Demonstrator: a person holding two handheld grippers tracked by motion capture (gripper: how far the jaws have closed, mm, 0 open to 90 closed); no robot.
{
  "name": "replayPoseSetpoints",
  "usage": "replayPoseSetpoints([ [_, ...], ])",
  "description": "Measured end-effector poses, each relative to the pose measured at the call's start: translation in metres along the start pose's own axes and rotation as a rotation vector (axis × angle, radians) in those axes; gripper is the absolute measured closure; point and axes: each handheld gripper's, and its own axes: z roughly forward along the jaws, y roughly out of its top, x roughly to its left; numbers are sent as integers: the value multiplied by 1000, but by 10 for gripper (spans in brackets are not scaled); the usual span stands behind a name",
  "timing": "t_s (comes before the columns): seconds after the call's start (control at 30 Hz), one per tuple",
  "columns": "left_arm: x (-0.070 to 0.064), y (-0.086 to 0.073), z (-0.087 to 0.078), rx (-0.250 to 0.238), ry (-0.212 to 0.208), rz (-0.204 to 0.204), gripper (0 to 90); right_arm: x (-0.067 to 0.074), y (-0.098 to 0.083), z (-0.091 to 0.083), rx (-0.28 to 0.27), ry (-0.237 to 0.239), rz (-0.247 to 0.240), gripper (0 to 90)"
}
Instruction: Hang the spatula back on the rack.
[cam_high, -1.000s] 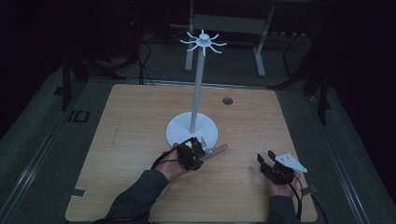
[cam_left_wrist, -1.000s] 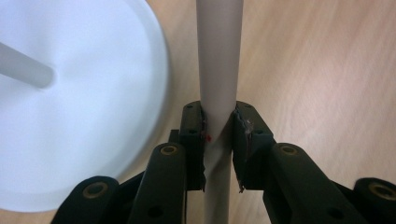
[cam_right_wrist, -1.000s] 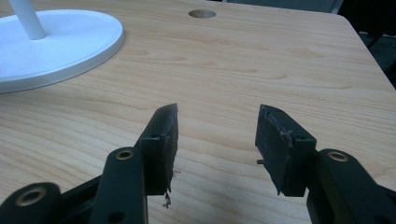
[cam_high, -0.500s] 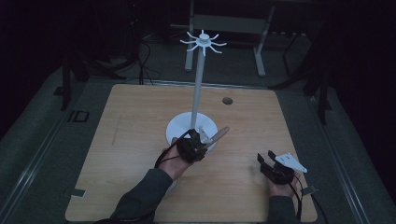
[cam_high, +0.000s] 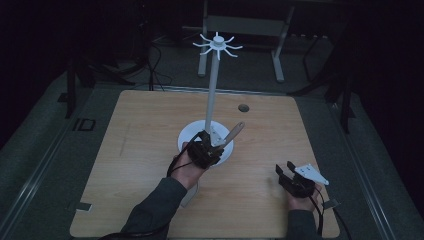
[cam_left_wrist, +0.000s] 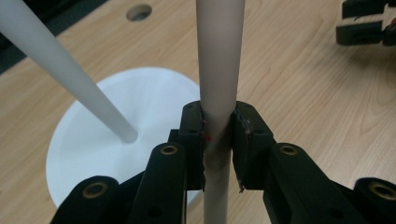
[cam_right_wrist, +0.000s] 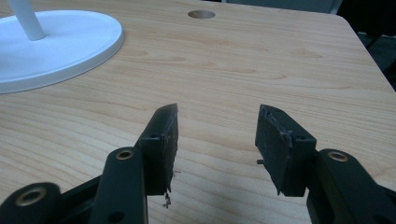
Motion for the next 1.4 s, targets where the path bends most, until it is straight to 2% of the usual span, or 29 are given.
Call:
replayPoseSetpoints([
  [0.3, -1, 5, -10, -78, 10, 16, 755, 0, 0, 0, -1, 0, -1, 487],
  [0.63, 5, 9, -22, -140, 45, -23, 755, 0, 0, 0, -1, 0, -4, 487],
  [0.97, 5, 15, -31, -207, 77, -55, 755, 0, 0, 0, -1, 0, -2, 487],
  [1.4, 7, 20, -37, -253, 99, -84, 756, 0, 0, 0, -2, -1, -2, 487],
])
